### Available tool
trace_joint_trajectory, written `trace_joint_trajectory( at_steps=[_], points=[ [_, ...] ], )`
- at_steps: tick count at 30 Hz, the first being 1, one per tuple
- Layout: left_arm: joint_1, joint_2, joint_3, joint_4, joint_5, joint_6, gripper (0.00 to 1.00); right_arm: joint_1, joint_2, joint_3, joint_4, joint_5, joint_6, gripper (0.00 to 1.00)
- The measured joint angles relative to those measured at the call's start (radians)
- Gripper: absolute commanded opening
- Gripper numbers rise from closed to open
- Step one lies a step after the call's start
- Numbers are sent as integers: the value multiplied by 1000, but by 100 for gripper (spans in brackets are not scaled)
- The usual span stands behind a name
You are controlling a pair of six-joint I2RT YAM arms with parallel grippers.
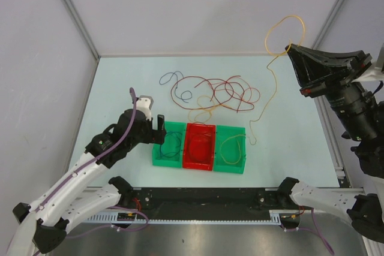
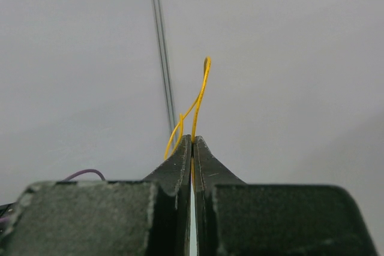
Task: Untangle the cables
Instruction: Place the cable in the bin.
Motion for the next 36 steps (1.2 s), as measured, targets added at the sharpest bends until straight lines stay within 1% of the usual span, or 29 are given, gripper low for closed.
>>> trace_joint_trajectory(
  at_steps=[5, 14, 26, 30, 36],
  points=[
    [0, -1, 0, 0, 0, 0, 98, 0, -6, -65, -2, 0, 17, 0],
    [0, -2, 0, 0, 0, 0, 98, 0, 24, -225, 2, -2, 95, 0],
    [0, -16, 0, 0, 0, 0, 98, 0, 70, -280, 16, -27, 172, 0],
    [0, -22, 0, 0, 0, 0, 98, -13, 47, -372, 32, -24, 210, 0],
    [0, -24, 0, 0, 0, 0, 98, -75, 23, -513, 3, -28, 294, 0]
  ],
)
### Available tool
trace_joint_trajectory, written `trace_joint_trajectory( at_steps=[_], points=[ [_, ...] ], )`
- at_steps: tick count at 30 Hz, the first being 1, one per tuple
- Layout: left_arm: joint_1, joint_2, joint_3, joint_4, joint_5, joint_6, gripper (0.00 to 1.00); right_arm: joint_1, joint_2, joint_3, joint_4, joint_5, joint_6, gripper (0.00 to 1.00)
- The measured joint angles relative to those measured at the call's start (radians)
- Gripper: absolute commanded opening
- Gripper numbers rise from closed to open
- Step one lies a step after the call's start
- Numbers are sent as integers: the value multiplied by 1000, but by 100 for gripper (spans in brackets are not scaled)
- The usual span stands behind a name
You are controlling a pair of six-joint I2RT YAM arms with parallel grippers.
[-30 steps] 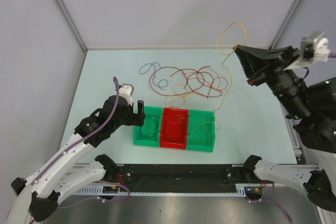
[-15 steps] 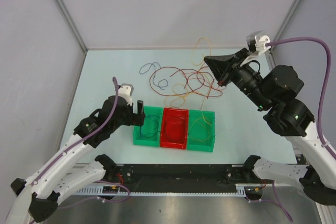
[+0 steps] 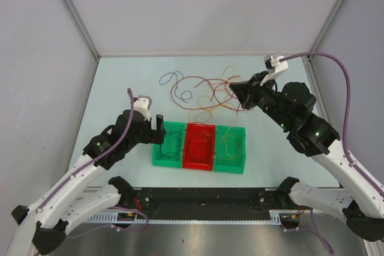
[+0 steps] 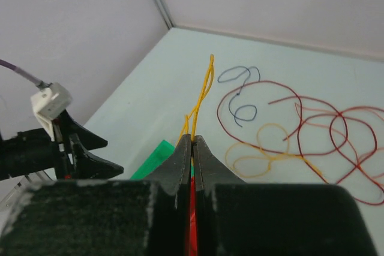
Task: Untangle the cables
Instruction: Place the cable in the bin.
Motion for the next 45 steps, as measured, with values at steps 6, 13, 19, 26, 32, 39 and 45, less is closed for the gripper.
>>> trace_joint_trajectory(
  at_steps=[6, 13, 19, 26, 32, 39, 45],
  points=[
    [0, 0, 0, 0, 1, 0, 98, -19, -11, -66, -66, 32, 58, 0],
    [0, 0, 0, 0, 1, 0, 98, -32, -25, -132, -129, 91, 122, 0],
    [0, 0, 0, 0, 2, 0, 98, -47, -18, -195, -205, 162, 178, 0],
    [0, 0, 0, 0, 2, 0, 98, -57, -14, -281, -220, 137, 236, 0],
    [0, 0, 0, 0, 2, 0, 98, -50, 14, -363, -211, 71, 283, 0],
    [0, 0, 0, 0, 2, 0, 97, -25, 38, -437, -172, 24, 332, 0],
    [0, 1, 0, 0, 2, 0, 98, -14, 78, -494, -110, -6, 365, 0]
  ],
)
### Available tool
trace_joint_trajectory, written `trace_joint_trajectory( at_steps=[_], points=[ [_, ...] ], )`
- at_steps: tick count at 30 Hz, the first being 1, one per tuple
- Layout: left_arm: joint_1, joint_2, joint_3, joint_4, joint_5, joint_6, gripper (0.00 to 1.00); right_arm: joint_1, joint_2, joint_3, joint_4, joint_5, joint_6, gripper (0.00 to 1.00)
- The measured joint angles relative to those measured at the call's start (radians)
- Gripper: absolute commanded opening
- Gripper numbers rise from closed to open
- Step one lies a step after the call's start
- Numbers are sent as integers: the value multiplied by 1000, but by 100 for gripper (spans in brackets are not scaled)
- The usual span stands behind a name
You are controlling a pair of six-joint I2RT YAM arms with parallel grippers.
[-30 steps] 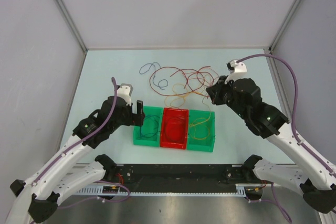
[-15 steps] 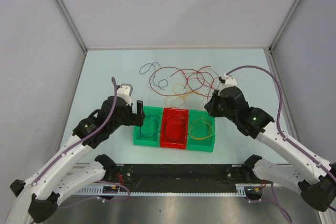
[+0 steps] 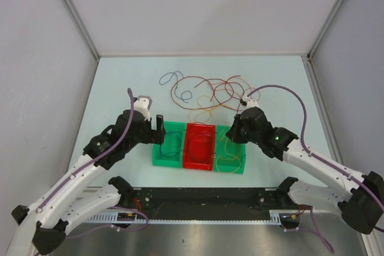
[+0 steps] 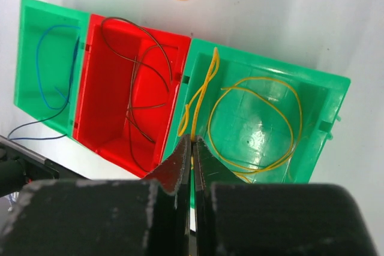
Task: Untangle the cables
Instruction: Place the cable in the bin.
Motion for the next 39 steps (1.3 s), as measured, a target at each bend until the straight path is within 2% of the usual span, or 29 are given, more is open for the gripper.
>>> trace_joint_trajectory(
  at_steps=[12, 18, 23, 30, 33, 36, 37, 39],
  points=[
    [0, 2, 0, 0, 0, 0, 98, 4, 37, -76, 66, -8, 20, 0],
    [0, 2, 0, 0, 0, 0, 97, -83, 7, -83, 81, -22, 8, 0],
    [0, 2, 0, 0, 0, 0, 97, -163, -27, -83, 167, -62, -12, 0],
    [0, 3, 0, 0, 0, 0, 97, -187, -36, -83, 310, -126, -82, 0],
    [0, 2, 0, 0, 3, 0, 92, -187, -41, -83, 361, -127, -117, 0],
    [0, 0, 0, 2, 38, -4, 76, -187, -39, -83, 394, -129, -141, 0],
    [0, -1, 0, 6, 64, -8, 67, -187, -38, -83, 401, -129, -149, 0],
    [-2, -2, -3, 30, 138, -21, 58, -187, -37, -84, 406, -129, -158, 0]
  ],
)
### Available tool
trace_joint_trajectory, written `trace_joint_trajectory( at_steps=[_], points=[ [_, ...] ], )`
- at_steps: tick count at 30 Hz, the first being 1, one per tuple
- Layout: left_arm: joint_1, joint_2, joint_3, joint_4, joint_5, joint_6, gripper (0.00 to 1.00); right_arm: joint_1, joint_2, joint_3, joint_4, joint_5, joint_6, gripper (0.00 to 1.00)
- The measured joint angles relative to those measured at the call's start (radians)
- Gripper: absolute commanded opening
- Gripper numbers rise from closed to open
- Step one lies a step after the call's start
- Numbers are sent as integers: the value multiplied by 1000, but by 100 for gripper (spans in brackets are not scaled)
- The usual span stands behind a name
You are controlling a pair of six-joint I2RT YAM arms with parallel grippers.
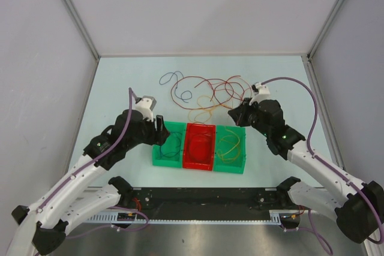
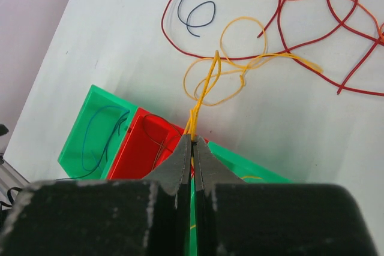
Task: Untangle the cables
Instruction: Place the cable in the bin.
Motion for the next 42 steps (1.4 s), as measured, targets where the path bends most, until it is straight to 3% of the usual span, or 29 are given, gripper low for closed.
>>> trace_joint_trajectory(
  at_steps=[4, 7, 12, 18, 25, 42],
  points=[
    [-61, 4, -40, 110, 113, -33, 34, -4, 0, -1, 10, 3, -11, 0],
    [-185, 61, -44, 192, 145, -45, 17, -13, 1, -1, 11, 4, -14, 0],
    [-319, 215, -43, 338, 191, -50, 1, -32, 5, -1, 8, 3, -14, 0],
    [-403, 390, -43, 533, 235, -50, 0, -45, 2, -1, -25, -6, -14, 0],
    [-423, 538, -23, 667, 281, -48, 0, -45, -30, -2, -51, -24, -10, 0],
    [-436, 811, -8, 826, 314, -81, 0, -47, -31, -2, -82, -57, 0, 0]
  ],
)
